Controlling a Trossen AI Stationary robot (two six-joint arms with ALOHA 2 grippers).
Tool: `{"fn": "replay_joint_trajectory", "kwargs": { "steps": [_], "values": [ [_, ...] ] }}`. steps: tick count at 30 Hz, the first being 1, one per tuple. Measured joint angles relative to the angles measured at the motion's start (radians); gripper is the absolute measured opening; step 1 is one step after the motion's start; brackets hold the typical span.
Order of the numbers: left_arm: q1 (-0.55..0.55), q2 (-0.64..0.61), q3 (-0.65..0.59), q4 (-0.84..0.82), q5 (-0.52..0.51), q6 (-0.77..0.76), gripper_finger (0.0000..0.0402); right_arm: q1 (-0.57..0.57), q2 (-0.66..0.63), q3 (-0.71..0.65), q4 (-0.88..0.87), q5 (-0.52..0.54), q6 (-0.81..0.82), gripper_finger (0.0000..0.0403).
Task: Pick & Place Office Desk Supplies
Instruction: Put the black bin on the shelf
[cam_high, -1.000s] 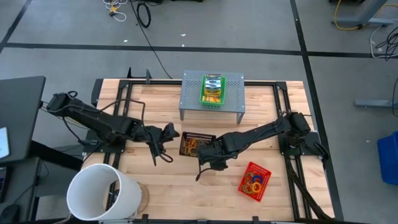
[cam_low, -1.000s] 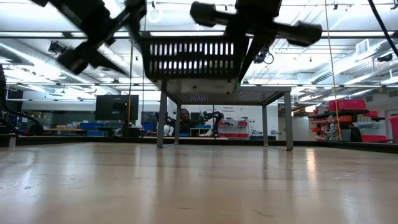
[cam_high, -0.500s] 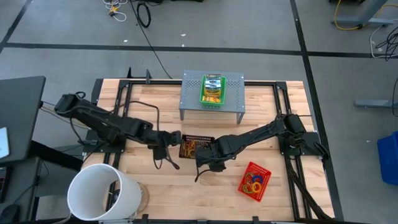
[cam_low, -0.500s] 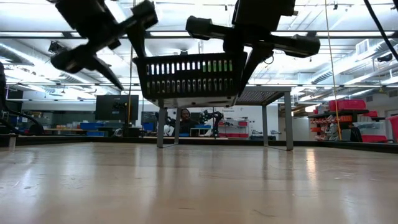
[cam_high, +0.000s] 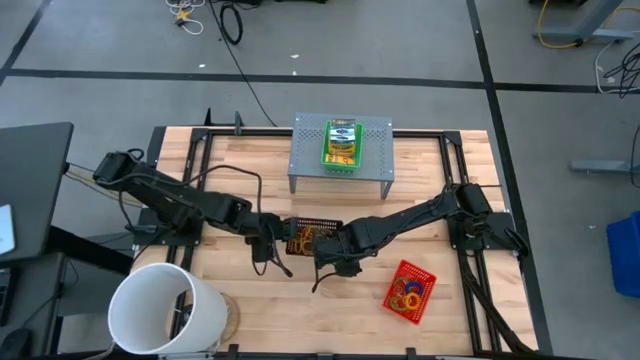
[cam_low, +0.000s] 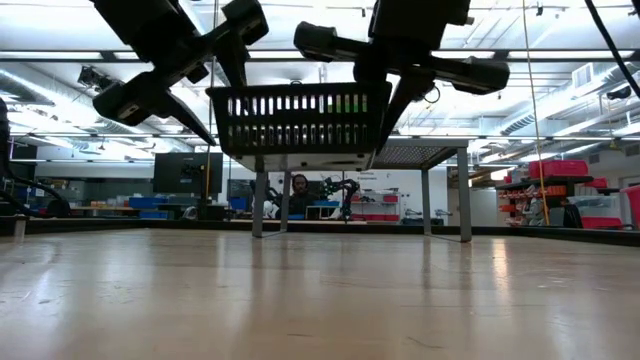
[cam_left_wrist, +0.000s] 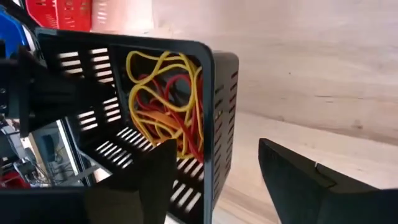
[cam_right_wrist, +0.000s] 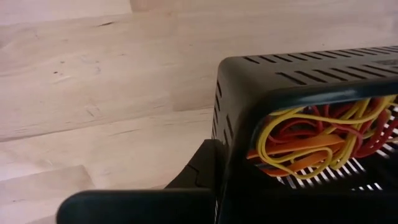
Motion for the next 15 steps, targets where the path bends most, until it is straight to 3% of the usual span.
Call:
{"fn": "replay_joint_trajectory", "kwargs": {
  "steps": [5, 12, 15],
  "values": [
    [0.0, 0.018, 0.0, 0.011, -0.016, 0.005, 0.0176, 0.0, 0.0, 0.0, 0.012, 0.0, -0.01, 0.0],
    [0.0, 0.057, 0.0, 0.009, -0.046, 0.008, 0.0031, 0.003, 0.0, 0.0, 0.037, 0.007, -0.024, 0.0],
    [0.0, 0.061, 0.0, 0.006, -0.065, -0.005, 0.0008, 0.002, 0.0, 0.0, 0.039, 0.012, -0.026, 0.0]
  ]
}}
